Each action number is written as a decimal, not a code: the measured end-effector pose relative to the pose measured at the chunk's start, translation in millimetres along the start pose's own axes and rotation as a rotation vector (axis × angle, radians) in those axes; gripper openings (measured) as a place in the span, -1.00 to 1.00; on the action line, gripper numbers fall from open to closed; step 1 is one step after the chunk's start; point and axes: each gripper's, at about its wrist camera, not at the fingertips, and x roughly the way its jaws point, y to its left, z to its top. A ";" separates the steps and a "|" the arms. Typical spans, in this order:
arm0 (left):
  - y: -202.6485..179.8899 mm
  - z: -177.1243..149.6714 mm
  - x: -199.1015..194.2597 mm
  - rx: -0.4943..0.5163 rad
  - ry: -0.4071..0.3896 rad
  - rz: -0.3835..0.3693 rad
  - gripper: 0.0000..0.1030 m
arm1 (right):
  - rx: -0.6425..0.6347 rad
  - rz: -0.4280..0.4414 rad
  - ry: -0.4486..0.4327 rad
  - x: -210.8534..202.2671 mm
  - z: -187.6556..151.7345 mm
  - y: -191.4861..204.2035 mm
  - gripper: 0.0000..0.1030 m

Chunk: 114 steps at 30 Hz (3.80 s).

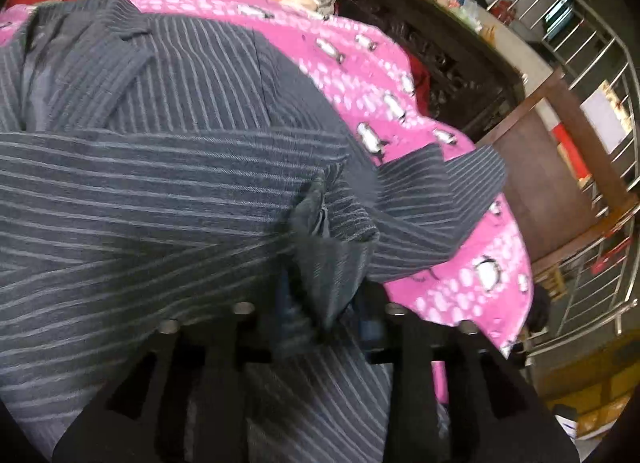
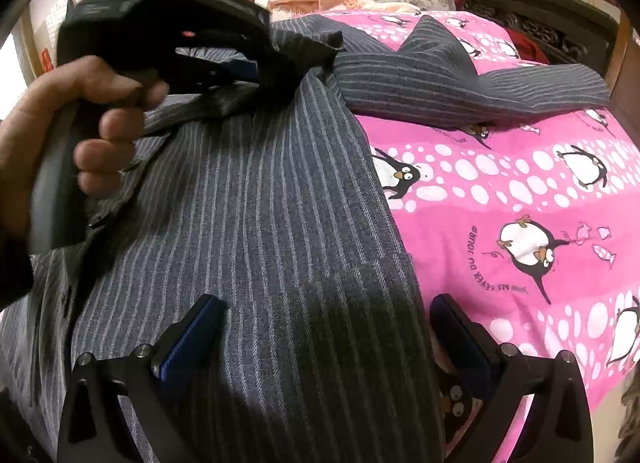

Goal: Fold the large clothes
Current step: 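Fold the held sleeve across the blazer body with the left tool, then release, then grasp the other sleeve cuff with the right tool and lift it, then fold the held sleeve across the blazer body with the right tool, then release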

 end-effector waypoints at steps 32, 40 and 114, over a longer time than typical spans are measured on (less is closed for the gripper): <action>140.3 -152.7 -168.2 -0.150 -0.282 0.551 0.02 | 0.434 -0.200 -0.253 -89.7 91.6 -223.7 0.25; 137.0 -150.8 -157.2 -0.102 -0.260 0.564 0.33 | 0.746 0.024 -0.255 -23.9 112.1 -333.7 -0.12; 99.3 -167.0 -149.9 -0.026 -0.109 0.394 0.05 | -0.216 0.177 0.116 61.2 94.5 8.7 -0.25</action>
